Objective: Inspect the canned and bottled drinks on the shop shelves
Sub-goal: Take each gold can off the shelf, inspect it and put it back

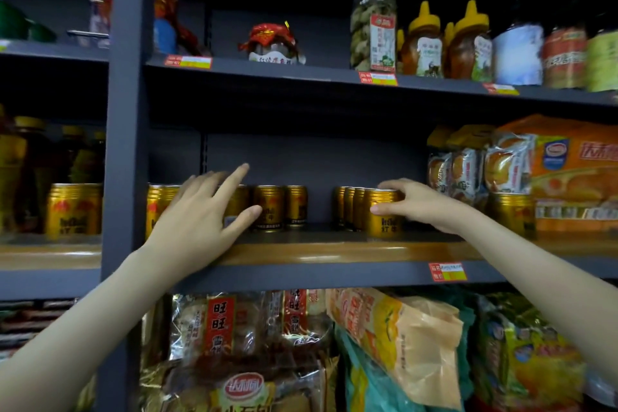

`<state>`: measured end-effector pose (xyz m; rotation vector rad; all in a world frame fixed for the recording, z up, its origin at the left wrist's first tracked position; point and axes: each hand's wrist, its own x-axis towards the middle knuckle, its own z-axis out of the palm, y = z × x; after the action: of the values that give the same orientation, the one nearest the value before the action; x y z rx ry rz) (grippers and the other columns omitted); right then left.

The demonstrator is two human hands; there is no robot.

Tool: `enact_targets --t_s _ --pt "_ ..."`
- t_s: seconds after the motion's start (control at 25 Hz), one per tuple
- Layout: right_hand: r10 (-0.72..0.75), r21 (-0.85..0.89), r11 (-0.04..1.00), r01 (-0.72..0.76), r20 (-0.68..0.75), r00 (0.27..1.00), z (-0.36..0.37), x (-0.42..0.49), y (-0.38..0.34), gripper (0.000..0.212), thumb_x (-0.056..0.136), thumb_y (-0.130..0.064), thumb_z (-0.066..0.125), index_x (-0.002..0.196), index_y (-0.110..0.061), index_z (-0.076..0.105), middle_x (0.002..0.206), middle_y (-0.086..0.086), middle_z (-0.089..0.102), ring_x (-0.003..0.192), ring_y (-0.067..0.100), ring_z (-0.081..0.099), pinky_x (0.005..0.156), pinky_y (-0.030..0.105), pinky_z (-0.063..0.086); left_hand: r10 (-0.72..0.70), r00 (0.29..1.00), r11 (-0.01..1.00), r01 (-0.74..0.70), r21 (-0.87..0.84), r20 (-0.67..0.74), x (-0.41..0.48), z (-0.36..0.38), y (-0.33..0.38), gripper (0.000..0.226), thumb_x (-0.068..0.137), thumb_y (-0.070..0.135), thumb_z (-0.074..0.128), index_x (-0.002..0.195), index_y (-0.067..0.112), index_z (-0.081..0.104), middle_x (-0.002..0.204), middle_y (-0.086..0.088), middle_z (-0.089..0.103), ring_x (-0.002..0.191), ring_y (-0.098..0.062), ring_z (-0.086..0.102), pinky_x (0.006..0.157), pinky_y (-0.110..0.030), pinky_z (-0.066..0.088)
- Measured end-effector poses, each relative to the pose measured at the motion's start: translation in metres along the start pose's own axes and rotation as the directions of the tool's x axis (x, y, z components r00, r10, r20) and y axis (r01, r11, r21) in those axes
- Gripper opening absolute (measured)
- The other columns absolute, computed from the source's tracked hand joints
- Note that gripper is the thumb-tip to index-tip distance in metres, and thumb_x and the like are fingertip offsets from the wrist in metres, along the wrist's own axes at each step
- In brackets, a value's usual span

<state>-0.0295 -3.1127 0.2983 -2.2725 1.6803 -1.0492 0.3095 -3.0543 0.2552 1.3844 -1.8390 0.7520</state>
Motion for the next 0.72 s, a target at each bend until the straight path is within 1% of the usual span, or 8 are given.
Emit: enact_targets --t_s 0.08,0.16,0.24,0.36,0.48,0.56,0.64,0.72 --pt "-0.022 -0.144 0.989 0.03 0.062 0.998 -0.006 0.002 0.0 0.081 0.082 -0.052 0.065 0.15 -0.025 0.029 0.157 0.002 0.021 0.141 0.022 0.027 0.11 0.035 0.029 0.021 1.0 0.998 -0.021 0.055 -0.006 0.004 0.002 -0.004 0.087 0.081 0.072 0.01 0.15 0.022 0.031 0.146 -0.015 0.045 0.139 -0.032 0.034 0.117 -0.041 0.017" --pt "-0.086 -0.291 0.952 0.091 0.031 0.996 -0.007 0.006 -0.009 0.088 0.082 -0.056 0.063 0.153 -0.027 0.019 0.16 -0.001 0.01 0.146 0.022 0.013 0.115 0.038 0.021 0.044 0.999 0.99 -0.039 0.138 -0.032 0.009 0.007 -0.011 0.085 0.084 0.069 0.013 0.144 0.016 0.044 0.14 -0.018 0.051 0.137 -0.034 0.039 0.116 -0.045 0.016" --pt "-0.226 -0.377 0.904 0.203 -0.016 0.974 0.004 0.009 -0.029 0.095 0.08 -0.054 0.066 0.154 -0.027 0.012 0.16 -0.002 0.006 0.147 0.022 0.005 0.116 0.04 0.018 0.059 0.998 0.981 -0.052 0.187 -0.033 0.011 0.012 -0.018 0.079 0.088 0.065 0.018 0.137 0.013 0.053 0.134 -0.018 0.057 0.133 -0.034 0.044 0.116 -0.047 0.017" --pt "-0.419 -0.527 0.744 0.411 0.112 0.901 0.039 0.031 -0.074 0.102 0.083 -0.043 0.069 0.154 -0.028 -0.003 0.161 -0.003 0.002 0.147 0.019 0.002 0.116 0.04 0.021 0.081 0.996 0.972 -0.07 0.225 -0.043 0.011 0.018 -0.024 0.069 0.093 0.058 0.025 0.128 0.011 0.059 0.12 -0.018 0.065 0.12 -0.034 0.056 0.11 -0.043 0.019" --pt "-0.499 -0.782 0.359 0.509 0.3 0.813 0.077 0.074 -0.098 0.108 0.084 -0.027 0.071 0.151 -0.029 -0.014 0.162 0.0 -0.004 0.148 0.02 0.001 0.116 0.04 0.019 0.09 0.992 0.97 -0.069 0.232 -0.084 0.012 0.019 -0.023 0.06 0.092 0.052 0.031 0.121 0.01 0.063 0.109 -0.016 0.068 0.105 -0.033 0.062 0.104 -0.042 0.022" --pt "-0.517 -0.852 0.039 0.522 0.43 0.74 0.098 0.109 -0.098 0.094 0.092 -0.014 0.059 0.152 -0.024 -0.012 0.162 0.003 -0.005 0.149 0.022 0.001 0.117 0.04 0.017 0.088 0.989 0.974 -0.06 0.217 -0.118 0.013 0.02 -0.023 0.059 0.091 0.052 0.032 0.12 0.011 0.064 0.107 -0.014 0.068 0.102 -0.032 0.063 0.102 -0.04 0.024" --pt "-0.557 -0.824 -0.243 0.512 0.551 0.621 0.109 0.134 -0.095 0.076 0.093 -0.007 0.053 0.154 -0.019 0.008 0.161 0.008 0.011 0.147 0.024 0.014 0.116 0.039 0.022 0.098 0.985 0.977 -0.067 0.204 -0.143 0.011 0.025 -0.025 0.059 0.09 0.052 0.033 0.121 0.012 0.064 0.106 -0.013 0.068 0.101 -0.031 0.063 0.101 -0.039 0.024" --pt "-0.578 -0.784 -0.39 0.482 0.616 0.534 0.111 0.148 -0.096 0.07 0.081 -0.012 0.069 0.145 -0.017 0.041 0.15 0.011 0.04 0.14 0.023 0.036 0.11 0.038 0.035 0.106 0.982 0.978 -0.074 0.196 -0.157 0.011 0.029 -0.027 0.059 0.09 0.052 0.033 0.122 0.013 0.063 0.106 -0.011 0.068 0.102 -0.029 0.063 0.101 -0.038 0.023"
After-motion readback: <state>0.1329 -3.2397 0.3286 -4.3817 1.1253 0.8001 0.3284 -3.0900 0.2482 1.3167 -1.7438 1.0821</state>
